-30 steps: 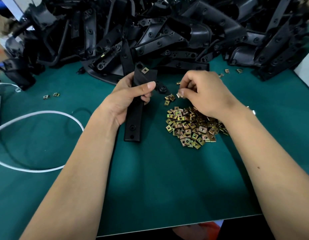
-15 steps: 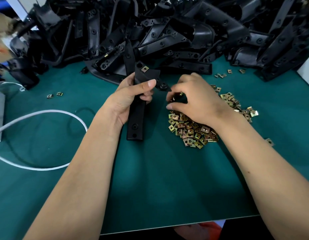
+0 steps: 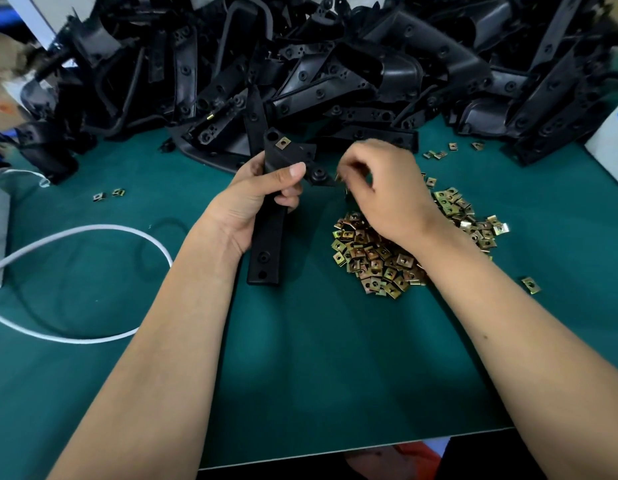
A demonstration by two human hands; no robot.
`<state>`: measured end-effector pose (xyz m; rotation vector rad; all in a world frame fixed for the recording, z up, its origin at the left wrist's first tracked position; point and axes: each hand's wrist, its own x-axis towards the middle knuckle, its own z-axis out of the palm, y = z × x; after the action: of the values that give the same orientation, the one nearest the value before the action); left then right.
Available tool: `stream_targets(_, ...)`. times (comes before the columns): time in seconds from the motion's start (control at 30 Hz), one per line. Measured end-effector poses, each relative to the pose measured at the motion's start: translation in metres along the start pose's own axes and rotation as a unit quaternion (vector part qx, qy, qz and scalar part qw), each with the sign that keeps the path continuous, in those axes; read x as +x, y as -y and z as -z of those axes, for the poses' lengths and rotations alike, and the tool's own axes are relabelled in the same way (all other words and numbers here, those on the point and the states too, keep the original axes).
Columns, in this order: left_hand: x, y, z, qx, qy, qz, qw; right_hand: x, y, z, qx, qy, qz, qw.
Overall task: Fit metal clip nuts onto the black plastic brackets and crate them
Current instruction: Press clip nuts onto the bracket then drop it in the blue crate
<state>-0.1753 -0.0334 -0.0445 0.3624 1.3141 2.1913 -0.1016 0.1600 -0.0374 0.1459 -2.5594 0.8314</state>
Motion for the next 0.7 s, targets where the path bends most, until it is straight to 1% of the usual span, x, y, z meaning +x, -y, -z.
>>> stream_targets(0.03,-0.0001,-0.0001,0.0002,0.005,0.003,0.001,1.0,-0.0011,0.0005,0.0014,0.085,-0.016,-0.033,0.996)
stream_targets(0.07,-0.0001,-0.0003,0.0005,0.01,0.01,0.002,1.0,-0.0019,0.0014,0.0025,0.177,-0.021,-0.071,0.981)
stream_targets(0.13,-0.0005,-0.0014,0.0012,0.022,0.031,0.003,0.999,-0.0028,0.0035,0.0032,0.329,-0.018,-0.127,0.936)
stream_targets(0.2,-0.0008,-0.002,0.0019,0.038,0.052,0.003,0.998,-0.0027,0.0036,0.0033,0.399,-0.012,-0.159,0.903)
stream_targets(0.3,-0.0019,-0.0031,0.0014,0.073,0.058,0.001,0.996,-0.0019,0.0017,0.0043,0.432,0.004,-0.181,0.884)
stream_targets(0.43,-0.0038,-0.0051,-0.0013,0.111,0.06,0.003,0.992,-0.0031,0.0017,0.008,0.463,0.059,-0.189,0.864)
stream_targets(0.53,-0.0045,-0.0053,-0.0026,0.126,0.046,0.006,0.991,-0.0037,0.0046,0.0086,0.456,0.08,-0.185,0.867)
stream_targets(0.7,-0.0039,-0.005,-0.0028,0.138,0.046,0.005,0.989,-0.0045,0.0065,0.0058,0.442,0.054,-0.181,0.877)
